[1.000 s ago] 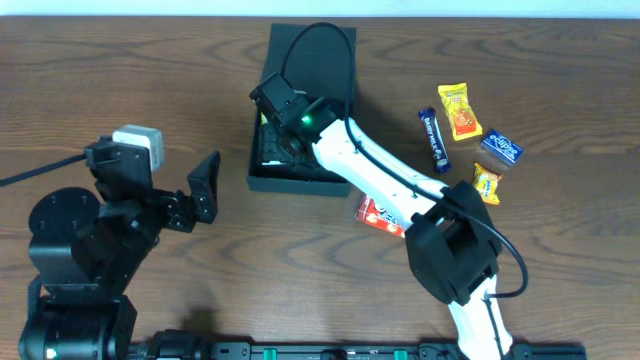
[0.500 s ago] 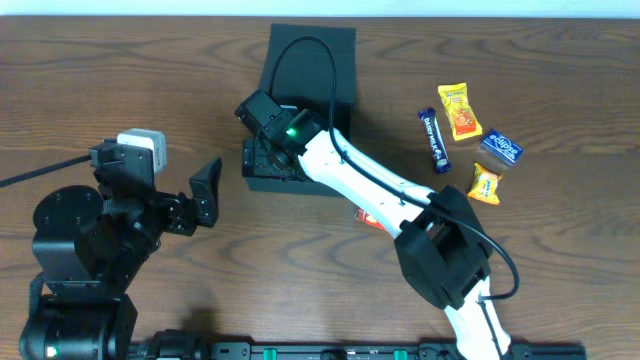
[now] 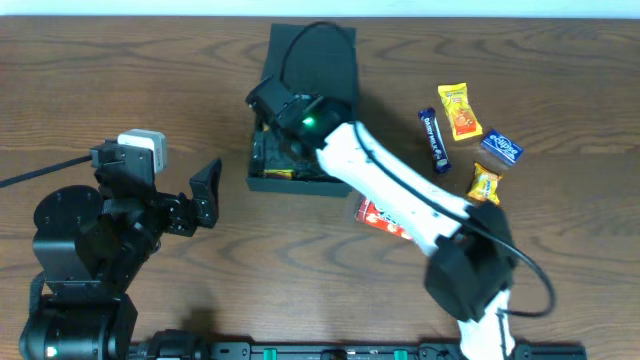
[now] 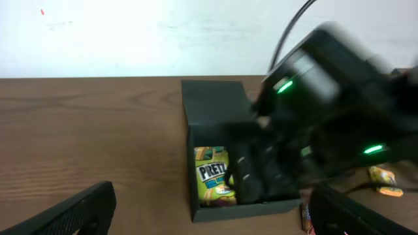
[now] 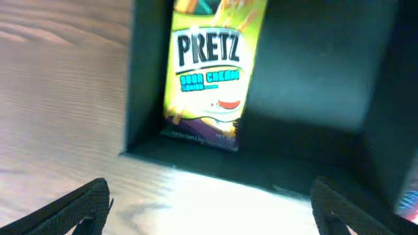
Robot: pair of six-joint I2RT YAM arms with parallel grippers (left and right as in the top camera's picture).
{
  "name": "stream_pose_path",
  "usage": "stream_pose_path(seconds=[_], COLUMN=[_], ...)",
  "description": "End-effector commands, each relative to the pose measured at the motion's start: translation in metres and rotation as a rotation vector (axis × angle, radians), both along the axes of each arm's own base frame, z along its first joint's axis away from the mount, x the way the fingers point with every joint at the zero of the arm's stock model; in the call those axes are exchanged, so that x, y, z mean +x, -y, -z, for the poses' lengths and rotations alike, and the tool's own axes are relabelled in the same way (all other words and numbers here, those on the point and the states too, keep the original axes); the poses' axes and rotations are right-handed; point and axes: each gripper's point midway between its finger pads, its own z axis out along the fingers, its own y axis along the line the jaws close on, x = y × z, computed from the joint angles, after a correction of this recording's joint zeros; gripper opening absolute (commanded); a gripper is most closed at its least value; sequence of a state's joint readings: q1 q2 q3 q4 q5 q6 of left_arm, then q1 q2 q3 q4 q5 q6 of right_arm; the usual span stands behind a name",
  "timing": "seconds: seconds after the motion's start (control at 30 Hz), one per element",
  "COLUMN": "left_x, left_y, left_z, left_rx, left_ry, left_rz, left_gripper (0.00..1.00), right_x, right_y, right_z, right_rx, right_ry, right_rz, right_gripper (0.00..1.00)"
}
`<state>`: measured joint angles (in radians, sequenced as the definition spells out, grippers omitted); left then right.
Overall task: Pack container
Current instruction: 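Carry the Pretz box into the black box and release it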
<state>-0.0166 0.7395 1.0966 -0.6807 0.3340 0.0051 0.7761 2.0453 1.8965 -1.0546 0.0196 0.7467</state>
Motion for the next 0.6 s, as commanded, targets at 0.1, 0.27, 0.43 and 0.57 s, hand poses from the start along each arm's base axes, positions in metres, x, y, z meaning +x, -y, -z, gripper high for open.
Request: stream_pose_path(seconds=[0.1,0.27,0.43,0.57], left_x=[-0.001,-0.001,-0.001,-0.001], left_y=[0.000,0.000,0.000,0.000], left_z=[-0.007,-0.007,-0.007,-0.007], left_rx=[0.013,0.013,0.013,0.013], left_ry=[0.021,0.021,0.021,0.021], left_rz=[0.008,0.008,0.008,0.008], left_gripper=[0.95,0.95,0.95,0.95], right_x=[0.003,0.009,0.021,0.022], right_y=[0.049,0.082,0.112,0.120], right_z=[-0.020,-0.007,0.009,0.031], right_rx=[-0.135,-0.179,-0.194,-0.178], right_ry=[0.030,-0.028,-0.067,-0.100], right_rz=[0.034,0.106,0.182,0.200], right_gripper=[0.93,0.89,0.91,0.92])
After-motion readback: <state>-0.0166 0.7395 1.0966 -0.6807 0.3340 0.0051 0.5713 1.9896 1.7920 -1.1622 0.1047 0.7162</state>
